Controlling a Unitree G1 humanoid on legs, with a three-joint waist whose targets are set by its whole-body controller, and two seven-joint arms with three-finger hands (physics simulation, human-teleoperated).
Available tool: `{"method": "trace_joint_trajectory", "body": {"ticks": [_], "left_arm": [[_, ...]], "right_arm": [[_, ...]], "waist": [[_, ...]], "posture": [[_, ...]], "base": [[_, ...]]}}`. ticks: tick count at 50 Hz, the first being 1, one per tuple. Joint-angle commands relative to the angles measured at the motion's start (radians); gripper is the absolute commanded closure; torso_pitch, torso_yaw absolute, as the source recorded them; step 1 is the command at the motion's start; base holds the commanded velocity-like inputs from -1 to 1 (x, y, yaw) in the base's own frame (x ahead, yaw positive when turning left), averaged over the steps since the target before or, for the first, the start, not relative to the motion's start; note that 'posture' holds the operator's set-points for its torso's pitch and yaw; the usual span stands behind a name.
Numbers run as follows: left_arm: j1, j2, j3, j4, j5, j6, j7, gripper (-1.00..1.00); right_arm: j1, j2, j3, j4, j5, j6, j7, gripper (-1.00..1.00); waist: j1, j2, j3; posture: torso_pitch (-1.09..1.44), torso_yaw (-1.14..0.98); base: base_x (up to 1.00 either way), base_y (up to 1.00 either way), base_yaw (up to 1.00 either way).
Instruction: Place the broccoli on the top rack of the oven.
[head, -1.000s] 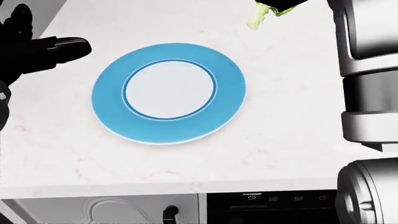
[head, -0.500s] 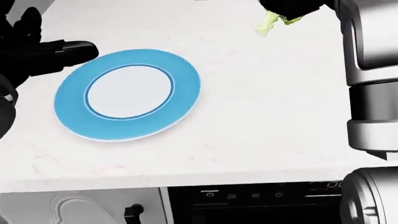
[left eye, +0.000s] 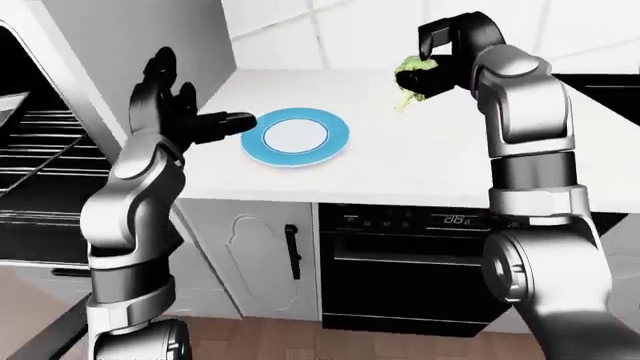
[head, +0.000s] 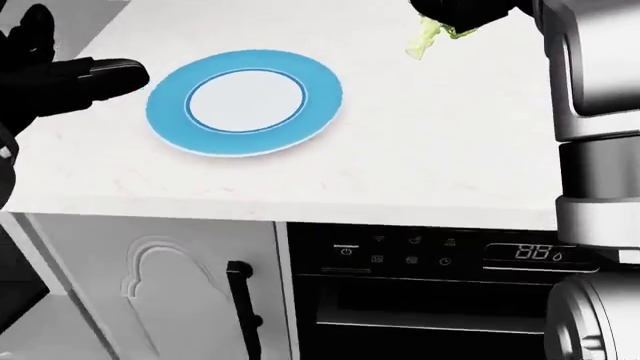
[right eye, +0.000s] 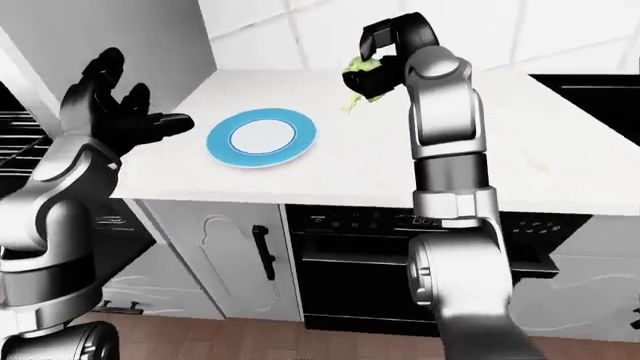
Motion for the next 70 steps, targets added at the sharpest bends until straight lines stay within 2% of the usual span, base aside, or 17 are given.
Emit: {"method": "trace_joint_trajectory", "body": {"ticks": [1,2,8,15,18,30,33,34,39,47,49,50,51,53,61,64,70], "left_arm": [[-0.030,0.012,0.016,-0.027,0.007,-0.035,0.002,-1.00],[-0.030,0.012,0.017,-0.028,0.006,-0.033,0.003,-1.00],[-0.030,0.012,0.016,-0.028,0.008,-0.034,0.002,-1.00],[-0.031,0.012,0.016,-0.020,0.010,-0.039,-0.001,-1.00],[-0.030,0.013,0.017,-0.027,0.008,-0.034,0.000,-1.00],[-0.032,0.013,0.017,-0.015,0.010,-0.043,-0.002,-1.00],[-0.031,0.014,0.018,-0.023,0.007,-0.036,0.000,-1.00],[-0.031,0.014,0.018,-0.022,0.007,-0.037,0.000,-1.00],[-0.031,0.015,0.019,-0.024,0.005,-0.035,0.001,-1.00],[-0.030,0.015,0.018,-0.025,0.005,-0.035,0.001,-1.00],[-0.031,0.014,0.017,-0.019,0.007,-0.039,0.000,-1.00],[-0.031,0.015,0.017,-0.019,0.007,-0.038,0.000,-1.00],[-0.031,0.014,0.017,-0.017,0.008,-0.041,-0.001,-1.00],[-0.032,0.015,0.017,-0.018,0.008,-0.038,0.000,-1.00],[-0.030,0.014,0.017,-0.018,0.009,-0.040,-0.001,-1.00],[-0.029,0.014,0.018,-0.017,0.010,-0.044,-0.003,-1.00],[-0.027,0.014,0.018,-0.026,0.009,-0.036,0.000,-1.00]], "right_arm": [[-0.039,-0.006,-0.001,-0.035,0.008,-0.030,-0.001,0.89],[-0.037,-0.006,0.000,-0.035,0.008,-0.029,-0.001,0.81],[-0.019,-0.005,0.000,-0.051,0.011,-0.025,-0.001,0.78],[-0.011,-0.004,0.001,-0.049,0.012,-0.032,-0.001,0.82],[-0.010,-0.003,0.003,-0.058,0.009,-0.024,0.000,0.81],[-0.004,-0.004,0.001,-0.056,0.011,-0.027,0.006,0.69],[-0.002,-0.004,0.002,-0.069,0.010,-0.018,0.011,0.64],[-0.001,-0.004,0.002,-0.070,0.009,-0.017,0.011,0.63],[-0.002,-0.006,0.002,-0.065,0.008,-0.021,0.015,0.58],[0.002,-0.004,0.001,-0.070,0.008,-0.019,0.018,0.54],[0.001,-0.003,0.002,-0.070,0.008,-0.018,0.019,0.52],[0.003,-0.002,0.002,-0.068,0.009,-0.021,0.018,0.51],[0.005,0.000,0.002,-0.070,0.008,-0.021,0.017,0.51],[0.007,0.003,0.002,-0.064,0.009,-0.026,0.016,0.51],[0.018,0.005,0.004,-0.078,0.006,-0.021,0.021,0.50],[0.023,0.007,0.005,-0.084,0.005,-0.019,0.021,0.49],[0.028,0.005,0.003,-0.095,0.005,-0.015,0.024,0.43]], "waist": [[0.005,-0.020,-0.018],[0.004,-0.064,-0.031],[0.029,-0.018,-0.028],[0.017,0.072,-0.022],[0.018,0.150,-0.044],[0.019,0.000,-0.010],[0.013,-0.096,-0.035],[0.013,-0.037,-0.004],[0.028,-0.029,-0.025],[0.009,0.067,-0.032],[0.012,0.122,-0.073],[0.019,0.097,-0.028],[0.015,0.101,-0.021],[0.034,0.072,-0.038],[0.035,-0.015,-0.008],[0.035,-0.080,-0.022],[0.028,-0.044,-0.025]], "posture": [[0.00,0.00],[0.00,0.00],[0.00,0.00],[0.00,0.00],[0.00,0.00],[0.00,0.00],[0.00,0.00],[0.00,0.00],[0.00,0.00],[0.00,0.00],[0.00,0.00],[0.00,0.00],[0.00,0.00],[0.00,0.00],[0.00,0.00],[0.00,0.00],[0.00,0.00]], "base": [[0.00,0.00,1.00],[0.00,0.00,1.00],[0.00,0.00,1.00],[0.00,0.00,1.00],[0.00,0.00,1.00],[0.02,0.00,1.00],[0.09,0.00,1.00],[0.12,0.00,1.00],[0.14,0.00,1.00],[0.22,0.00,1.00],[0.28,0.00,1.00],[0.28,0.00,1.00],[0.29,0.00,1.00],[0.29,0.00,1.00],[0.30,0.00,1.00],[0.31,0.00,1.00],[0.32,0.00,1.00]]}}
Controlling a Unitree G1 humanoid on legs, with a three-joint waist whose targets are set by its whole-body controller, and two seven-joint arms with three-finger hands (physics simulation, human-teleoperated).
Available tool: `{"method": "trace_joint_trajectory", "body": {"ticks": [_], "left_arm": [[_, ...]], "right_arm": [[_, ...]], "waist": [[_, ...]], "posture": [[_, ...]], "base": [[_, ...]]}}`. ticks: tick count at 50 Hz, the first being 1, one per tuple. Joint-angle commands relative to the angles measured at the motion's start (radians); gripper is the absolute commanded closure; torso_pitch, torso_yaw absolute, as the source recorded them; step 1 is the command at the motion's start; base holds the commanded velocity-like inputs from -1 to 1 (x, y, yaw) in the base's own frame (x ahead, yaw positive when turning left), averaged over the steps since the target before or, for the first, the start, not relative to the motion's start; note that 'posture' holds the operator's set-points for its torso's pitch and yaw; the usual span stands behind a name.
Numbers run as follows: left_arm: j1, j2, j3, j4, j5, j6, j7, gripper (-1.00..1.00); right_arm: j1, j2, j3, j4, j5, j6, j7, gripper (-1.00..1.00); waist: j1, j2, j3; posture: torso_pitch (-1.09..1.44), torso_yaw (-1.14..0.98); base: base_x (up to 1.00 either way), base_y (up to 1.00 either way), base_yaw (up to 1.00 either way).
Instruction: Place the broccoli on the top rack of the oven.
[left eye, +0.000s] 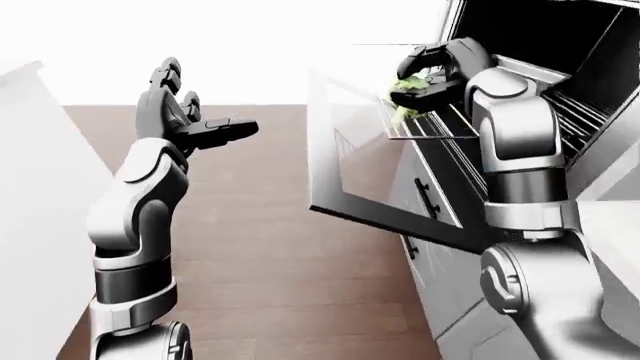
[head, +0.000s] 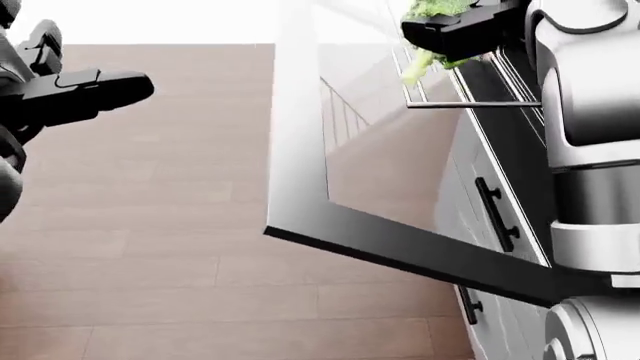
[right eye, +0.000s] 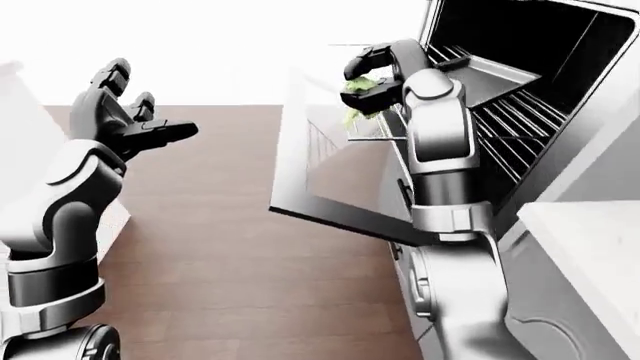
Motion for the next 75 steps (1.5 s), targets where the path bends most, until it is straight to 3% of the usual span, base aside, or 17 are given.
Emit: {"method": "trace_joint_trajectory", "body": {"ticks": [1,4,6,9,14,17,23,27,36,39,41,53,62,64,66,67,75], "left_arm": [[-0.040,0.020,0.022,-0.043,0.006,-0.041,0.003,-1.00],[-0.042,0.020,0.022,-0.046,0.005,-0.036,0.003,-1.00],[-0.044,0.020,0.022,-0.046,0.005,-0.036,0.003,-1.00],[-0.042,0.018,0.021,-0.043,0.007,-0.039,0.002,-1.00],[-0.043,0.020,0.022,-0.046,0.005,-0.035,0.003,-1.00],[-0.042,0.019,0.020,-0.036,0.010,-0.047,-0.002,-1.00],[-0.041,0.020,0.024,-0.049,0.005,-0.035,0.002,-1.00],[-0.040,0.021,0.024,-0.050,0.004,-0.037,0.001,-1.00],[-0.043,0.023,0.026,-0.052,0.000,-0.033,0.003,-1.00],[-0.042,0.022,0.024,-0.046,0.003,-0.040,0.002,-1.00],[-0.041,0.021,0.022,-0.046,0.003,-0.040,0.002,-1.00],[-0.042,0.021,0.024,-0.047,0.002,-0.036,0.004,-1.00],[-0.041,0.022,0.024,-0.053,0.000,-0.032,0.006,-1.00],[-0.043,0.022,0.023,-0.049,0.001,-0.033,0.005,-1.00],[-0.044,0.022,0.022,-0.047,0.003,-0.035,0.005,-1.00],[-0.044,0.021,0.022,-0.043,0.003,-0.038,0.004,-1.00],[-0.047,0.022,0.025,-0.044,0.000,-0.035,0.006,-1.00]], "right_arm": [[-0.052,-0.005,-0.002,-0.051,0.005,-0.040,-0.002,0.41],[-0.056,-0.007,-0.004,-0.041,0.003,-0.044,-0.011,0.51],[-0.056,-0.008,-0.005,-0.046,0.002,-0.037,-0.012,0.67],[-0.064,-0.013,-0.006,-0.053,0.004,-0.026,-0.010,0.78],[-0.078,-0.024,-0.010,-0.048,0.007,-0.025,-0.011,0.69],[-0.077,-0.026,-0.006,-0.065,0.005,-0.011,-0.006,0.57],[-0.103,-0.028,-0.003,-0.055,-0.002,-0.006,0.000,0.51],[-0.110,-0.030,-0.005,-0.051,-0.004,-0.007,0.001,0.49],[-0.140,-0.042,-0.004,-0.035,-0.012,-0.003,0.010,0.47],[-0.149,-0.051,-0.008,-0.023,-0.014,-0.007,0.014,0.45],[-0.151,-0.056,-0.010,-0.022,-0.015,-0.005,0.014,0.47],[-0.162,-0.064,-0.008,-0.027,-0.027,0.009,0.027,0.43],[-0.151,-0.065,-0.013,-0.027,-0.027,0.004,0.025,0.43],[-0.150,-0.065,-0.015,-0.027,-0.026,0.003,0.023,0.44],[-0.147,-0.063,-0.016,-0.019,-0.023,-0.005,0.019,0.44],[-0.149,-0.063,-0.014,-0.020,-0.023,-0.002,0.019,0.44],[-0.156,-0.064,-0.015,-0.004,-0.018,-0.010,0.013,0.41]], "waist": [[0.005,0.003,-0.030],[-0.023,0.053,-0.037],[-0.033,0.124,-0.041],[-0.032,0.140,-0.016],[-0.028,0.095,0.007],[-0.015,0.029,-0.007],[-0.020,0.070,-0.055],[-0.022,0.163,-0.039],[-0.016,0.116,-0.056],[-0.012,0.069,-0.055],[-0.010,-0.003,-0.067],[-0.021,0.163,-0.040],[-0.017,0.103,-0.047],[-0.015,0.064,-0.047],[-0.018,-0.024,-0.066],[-0.017,0.034,-0.049],[-0.009,0.088,-0.037]], "posture": [[0.00,0.00],[0.00,0.00],[0.00,0.00],[0.00,0.00],[0.00,0.00],[0.00,0.00],[0.00,0.00],[0.00,0.00],[0.00,0.00],[0.00,0.00],[0.00,0.00],[0.00,0.00],[0.00,0.00],[0.00,0.00],[0.00,0.00],[0.00,0.00],[0.00,0.00]], "base": [[0.32,0.00,0.93],[0.14,0.00,0.23],[0.00,0.00,0.00],[0.00,0.00,0.00],[0.00,0.00,0.00],[0.00,0.00,0.00],[0.00,-0.14,0.00],[0.00,-0.29,0.00],[0.00,-0.30,0.00],[0.00,-0.32,0.00],[0.00,-0.34,0.00],[0.00,-0.38,0.00],[0.00,-0.28,0.00],[0.00,-0.29,0.00],[0.00,-0.33,0.00],[0.00,-0.34,0.00],[0.00,-0.33,0.00]]}}
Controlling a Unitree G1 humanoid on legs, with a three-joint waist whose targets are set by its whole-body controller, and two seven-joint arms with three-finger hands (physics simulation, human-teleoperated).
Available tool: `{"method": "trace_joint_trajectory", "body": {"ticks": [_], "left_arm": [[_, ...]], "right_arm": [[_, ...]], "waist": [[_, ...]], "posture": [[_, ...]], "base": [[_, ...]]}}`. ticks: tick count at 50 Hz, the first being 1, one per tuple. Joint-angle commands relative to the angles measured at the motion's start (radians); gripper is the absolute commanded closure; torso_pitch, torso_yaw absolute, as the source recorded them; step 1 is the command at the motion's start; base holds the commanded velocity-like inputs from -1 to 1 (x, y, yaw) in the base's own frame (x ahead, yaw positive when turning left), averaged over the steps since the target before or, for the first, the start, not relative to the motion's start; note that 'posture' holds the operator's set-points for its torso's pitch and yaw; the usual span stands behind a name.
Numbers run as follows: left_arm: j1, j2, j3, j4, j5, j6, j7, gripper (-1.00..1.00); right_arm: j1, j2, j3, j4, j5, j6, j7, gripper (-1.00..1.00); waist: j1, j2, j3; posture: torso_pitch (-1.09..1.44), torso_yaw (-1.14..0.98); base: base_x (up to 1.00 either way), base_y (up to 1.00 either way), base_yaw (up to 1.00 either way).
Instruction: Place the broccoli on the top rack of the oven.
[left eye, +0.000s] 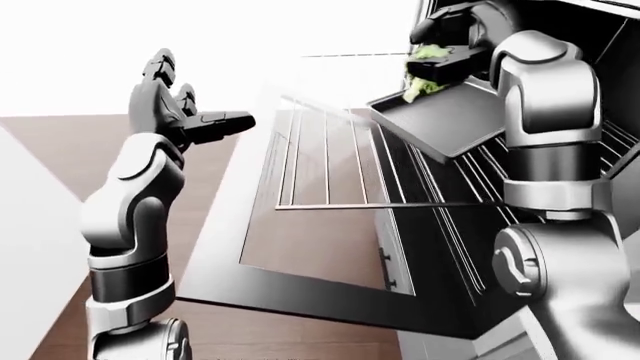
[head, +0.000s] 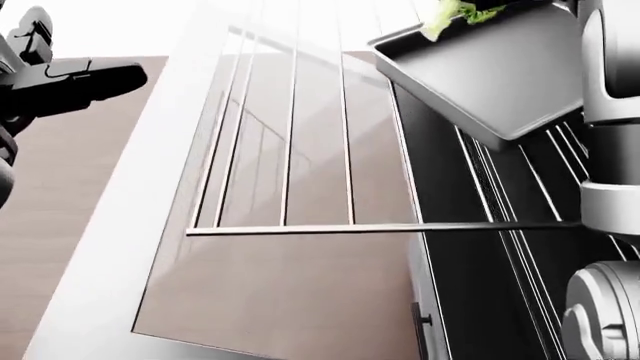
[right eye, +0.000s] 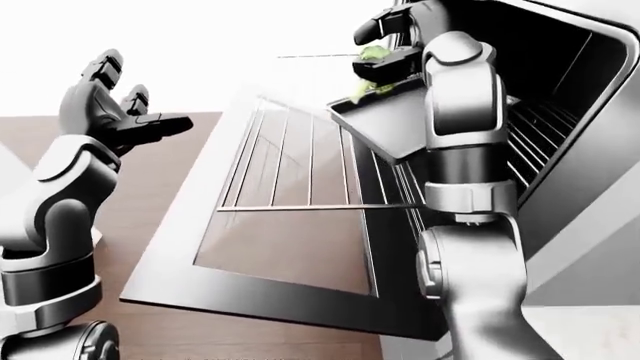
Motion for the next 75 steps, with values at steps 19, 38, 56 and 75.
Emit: {"method": "trace_joint_trajectory", "body": {"ticks": [19,38,56,75], "left_arm": [[-0.026,0.013,0.012,-0.033,0.004,-0.037,0.000,-1.00],[-0.024,0.013,0.012,-0.029,0.005,-0.044,-0.001,-1.00],[-0.032,0.014,0.013,-0.013,0.001,-0.047,-0.003,-1.00],[-0.032,0.020,0.015,-0.015,-0.009,-0.047,0.003,-1.00]], "right_arm": [[-0.046,-0.008,0.000,-0.044,0.004,-0.029,-0.002,0.37],[-0.047,-0.011,-0.003,0.018,0.005,-0.100,-0.037,1.00],[-0.262,0.011,0.003,0.577,0.004,-0.452,-0.201,1.00],[-0.268,0.072,0.007,0.719,0.033,-0.569,-0.304,0.84]], "waist": [[-0.005,-0.077,-0.048],[-0.004,-0.021,-0.024],[-0.009,-0.010,-0.036],[-0.012,-0.009,-0.039]], "posture": [[0.00,0.00],[0.00,0.00],[0.00,0.00],[0.00,0.00]], "base": [[0.00,-0.27,0.00],[0.00,0.00,0.00],[0.00,0.00,0.00],[0.00,0.00,0.00]]}}
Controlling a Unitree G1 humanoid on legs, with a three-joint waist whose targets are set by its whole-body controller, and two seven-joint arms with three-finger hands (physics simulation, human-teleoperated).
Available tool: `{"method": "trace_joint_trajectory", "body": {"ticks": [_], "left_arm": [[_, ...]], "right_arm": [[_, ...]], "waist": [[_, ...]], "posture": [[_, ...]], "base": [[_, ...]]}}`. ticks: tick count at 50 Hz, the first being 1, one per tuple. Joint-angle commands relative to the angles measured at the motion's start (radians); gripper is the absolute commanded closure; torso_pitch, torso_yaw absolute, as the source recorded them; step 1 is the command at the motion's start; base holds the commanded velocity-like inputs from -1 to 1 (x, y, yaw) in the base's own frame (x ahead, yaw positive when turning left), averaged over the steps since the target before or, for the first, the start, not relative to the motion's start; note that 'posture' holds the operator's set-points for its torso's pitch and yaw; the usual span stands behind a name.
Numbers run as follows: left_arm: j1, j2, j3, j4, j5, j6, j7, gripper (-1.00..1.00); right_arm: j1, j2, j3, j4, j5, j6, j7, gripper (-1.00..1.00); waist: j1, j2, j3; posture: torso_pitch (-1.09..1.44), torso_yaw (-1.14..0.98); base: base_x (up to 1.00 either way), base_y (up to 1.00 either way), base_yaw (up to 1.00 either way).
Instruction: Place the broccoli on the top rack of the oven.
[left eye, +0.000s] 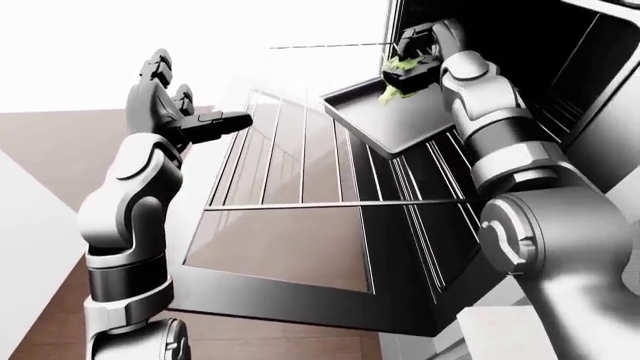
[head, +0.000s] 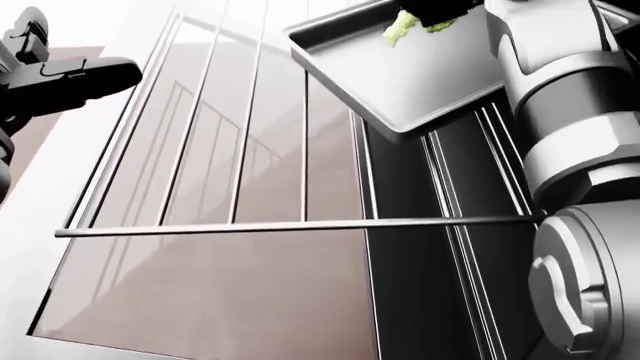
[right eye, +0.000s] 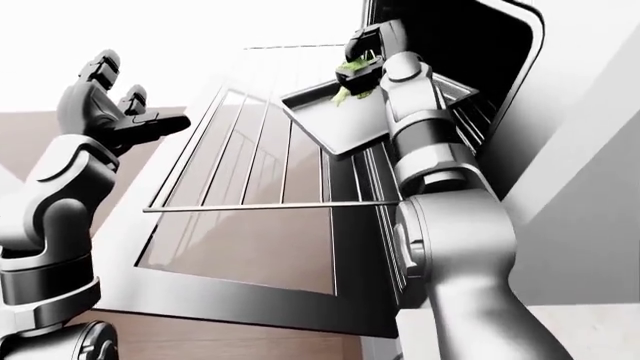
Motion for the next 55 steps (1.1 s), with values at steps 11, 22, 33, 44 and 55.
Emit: {"method": "trace_joint_trajectory", "body": {"ticks": [11,22,33,44,55], "left_arm": [[-0.034,0.016,0.011,-0.034,-0.003,-0.029,-0.001,-1.00],[-0.033,0.015,0.011,-0.035,-0.002,-0.027,0.001,-1.00],[-0.028,0.014,0.010,-0.028,0.002,-0.037,-0.004,-1.00],[-0.037,0.017,0.014,-0.033,-0.002,-0.027,0.002,-1.00],[-0.099,0.041,0.017,0.006,-0.010,-0.022,0.020,-1.00]], "right_arm": [[-0.033,0.001,-0.003,-0.033,0.006,-0.051,-0.020,0.65],[-0.025,-0.001,-0.002,-0.040,0.007,-0.044,-0.016,-0.13],[-0.017,0.000,-0.002,-0.048,0.008,-0.040,-0.015,-1.00],[-0.034,0.024,0.000,-0.065,0.032,-0.024,0.015,-1.00],[-0.095,0.053,0.005,-0.125,0.065,0.055,0.057,-1.00]], "waist": [[-0.002,0.000,-0.032],[-0.002,0.000,-0.030],[-0.002,0.000,-0.030],[-0.002,0.001,-0.031],[-0.003,0.006,-0.028]], "posture": [[0.00,0.00],[0.00,0.00],[0.00,0.00],[0.00,0.00],[0.00,0.00]], "base": [[0.00,0.00,0.00],[0.00,0.00,0.00],[0.00,0.00,0.00],[0.00,0.00,0.00],[0.00,0.00,0.00]]}}
